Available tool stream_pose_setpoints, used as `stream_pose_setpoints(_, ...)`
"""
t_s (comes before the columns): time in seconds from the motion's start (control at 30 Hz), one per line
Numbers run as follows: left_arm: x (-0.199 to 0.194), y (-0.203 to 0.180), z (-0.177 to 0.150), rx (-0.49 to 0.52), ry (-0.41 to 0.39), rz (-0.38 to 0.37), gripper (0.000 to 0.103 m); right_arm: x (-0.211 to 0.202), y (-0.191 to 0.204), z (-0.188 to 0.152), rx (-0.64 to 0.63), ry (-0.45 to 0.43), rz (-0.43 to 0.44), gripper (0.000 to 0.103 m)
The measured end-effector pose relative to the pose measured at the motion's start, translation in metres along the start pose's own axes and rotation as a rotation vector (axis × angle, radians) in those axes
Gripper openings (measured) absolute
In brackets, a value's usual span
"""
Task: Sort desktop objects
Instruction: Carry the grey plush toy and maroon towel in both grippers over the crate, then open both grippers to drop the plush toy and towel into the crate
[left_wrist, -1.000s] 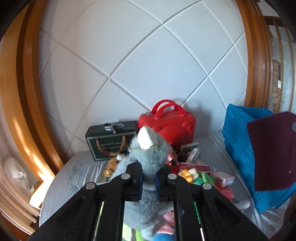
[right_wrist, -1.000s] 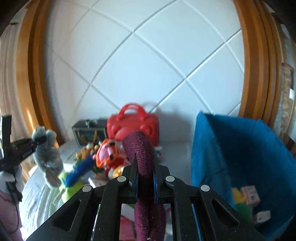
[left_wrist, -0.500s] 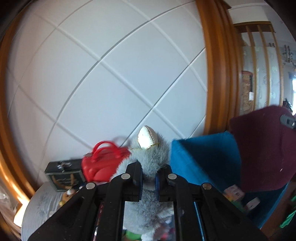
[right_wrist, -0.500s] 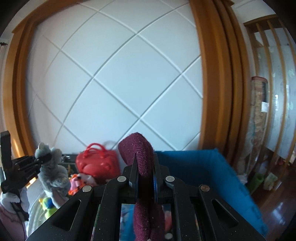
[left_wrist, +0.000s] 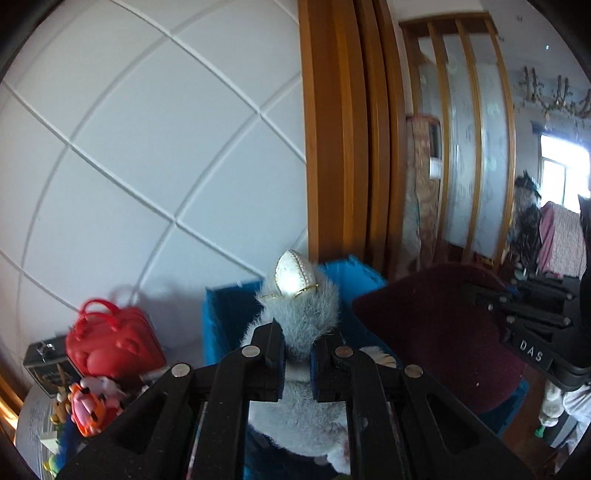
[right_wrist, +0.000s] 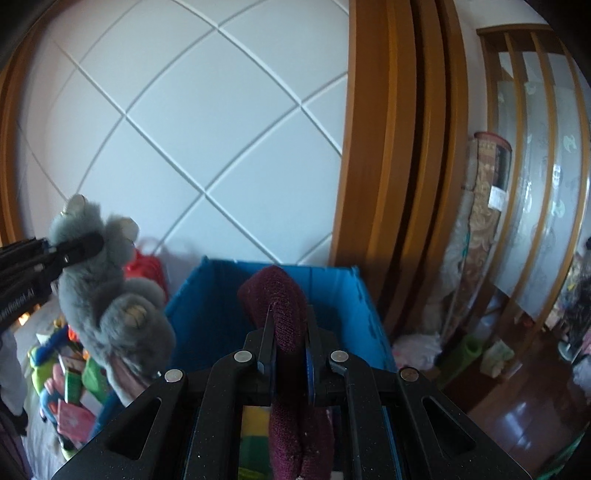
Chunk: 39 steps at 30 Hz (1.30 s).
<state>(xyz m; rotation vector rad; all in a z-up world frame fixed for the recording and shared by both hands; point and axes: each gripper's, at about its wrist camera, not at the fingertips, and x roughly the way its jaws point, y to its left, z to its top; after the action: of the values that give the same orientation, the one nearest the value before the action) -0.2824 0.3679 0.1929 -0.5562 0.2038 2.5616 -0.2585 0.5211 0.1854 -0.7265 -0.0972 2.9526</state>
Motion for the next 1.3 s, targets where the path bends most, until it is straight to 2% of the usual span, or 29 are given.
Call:
stream_pose_setpoints(0.17,0.069,-0.027,-0.038,-0.004,0.214,0.025,0.009,0.047,-0.011,-0.026,-0.04,0.093,-0.01,0.011)
stream_pose_setpoints(0.3,0.101,-0.03,-0.06,-0.004,0.327,0.074,0.01,0.079,-0.007,-0.04,-0.102,0.154,-0.035,0.011)
stream_pose_setpoints(0.47,0.117,-0.028,-0.071,0.004,0.396,0.132,0.013,0.11,-0.006,-0.05,-0.132,0.223,-0.041,0.011)
stream_pose_setpoints(0.57,0.123,-0.024,-0.076,0.006,0.425,0.143,0.018,0.124,-0.006,-0.052,-0.138,0.252,-0.044,0.011)
stream_pose_setpoints(0.73,0.13,-0.019,-0.08,-0.002,0.446,0.148,0.018,0.138,-0.011,-0.055,-0.125,0.275,-0.049,0.011)
stream_pose_setpoints(0.8,0.131,-0.016,-0.081,-0.009,0.451,0.143,0.018,0.14,-0.013,-0.055,-0.12,0.281,-0.049,0.014)
stream_pose_setpoints(0.9,0.134,-0.014,-0.084,-0.012,0.46,0.138,0.018,0.139,-0.018,-0.055,-0.114,0.281,-0.068,0.029)
stream_pose_setpoints(0.93,0.135,-0.014,-0.085,-0.012,0.463,0.137,0.018,0.139,-0.018,-0.054,-0.115,0.284,-0.068,0.044)
stream_pose_setpoints(0.97,0.135,-0.015,-0.086,-0.013,0.463,0.134,0.018,0.137,-0.019,-0.054,-0.116,0.284,-0.068,0.071)
stream_pose_setpoints(1.0,0.135,-0.015,-0.085,-0.014,0.461,0.131,0.018,0.133,-0.02,-0.054,-0.123,0.271,-0.075,0.082)
stream_pose_setpoints(1.03,0.134,-0.016,-0.085,-0.016,0.456,0.128,0.018,0.13,-0.02,-0.054,-0.131,0.261,-0.081,0.09)
stream_pose_setpoints(1.13,0.129,-0.018,-0.084,-0.02,0.441,0.12,0.018,0.119,-0.022,-0.054,-0.14,0.247,-0.079,0.093)
stream_pose_setpoints(1.2,0.121,-0.02,-0.084,-0.022,0.419,0.117,0.018,0.111,-0.023,-0.055,-0.144,0.235,-0.082,0.103)
stream_pose_setpoints(1.3,0.107,-0.021,-0.084,-0.035,0.381,0.102,0.018,0.091,-0.025,-0.059,-0.148,0.207,-0.084,0.103)
